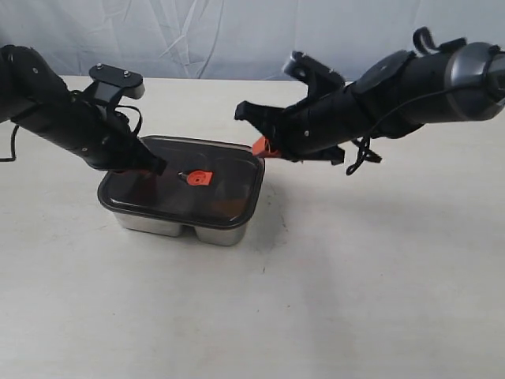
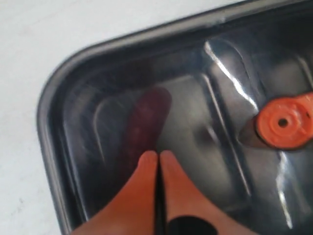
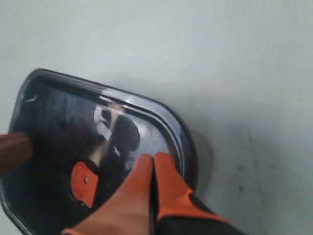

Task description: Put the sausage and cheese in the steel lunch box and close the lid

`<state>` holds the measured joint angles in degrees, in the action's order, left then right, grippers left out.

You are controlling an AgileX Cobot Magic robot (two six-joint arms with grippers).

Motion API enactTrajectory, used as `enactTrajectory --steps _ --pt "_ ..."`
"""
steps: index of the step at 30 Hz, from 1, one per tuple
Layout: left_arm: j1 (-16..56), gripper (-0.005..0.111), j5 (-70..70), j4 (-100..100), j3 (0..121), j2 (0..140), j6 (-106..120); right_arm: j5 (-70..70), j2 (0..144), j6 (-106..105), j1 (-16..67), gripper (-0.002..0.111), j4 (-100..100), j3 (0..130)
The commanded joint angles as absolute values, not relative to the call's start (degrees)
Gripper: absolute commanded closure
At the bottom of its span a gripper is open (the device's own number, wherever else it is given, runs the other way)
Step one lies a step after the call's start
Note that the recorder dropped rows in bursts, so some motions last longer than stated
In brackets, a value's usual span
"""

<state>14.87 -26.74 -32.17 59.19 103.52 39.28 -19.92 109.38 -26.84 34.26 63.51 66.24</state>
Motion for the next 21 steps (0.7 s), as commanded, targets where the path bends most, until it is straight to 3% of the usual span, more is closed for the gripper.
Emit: enactTrajectory --steps 1,7,13,21 --pt "15.56 0.107 -31.16 -29.93 57.47 95.91 39.91 -17.2 100.64 -26.93 31.77 0.109 59.38 66.16" --pt "14.04 0.107 -29.49 -28.49 57.47 82.44 39.18 -17.93 88.64 -26.93 28.0 0.109 54.48 66.16" --pt "7.72 0.107 -29.46 -28.64 55.77 64.84 35.74 -28.89 75.2 -20.17 26.11 0.109 39.11 65.0" --pt "5.21 0.107 -28.26 -30.02 48.85 41.02 34.38 -34.79 59.94 -0.88 26.11 0.109 14.89 52.21"
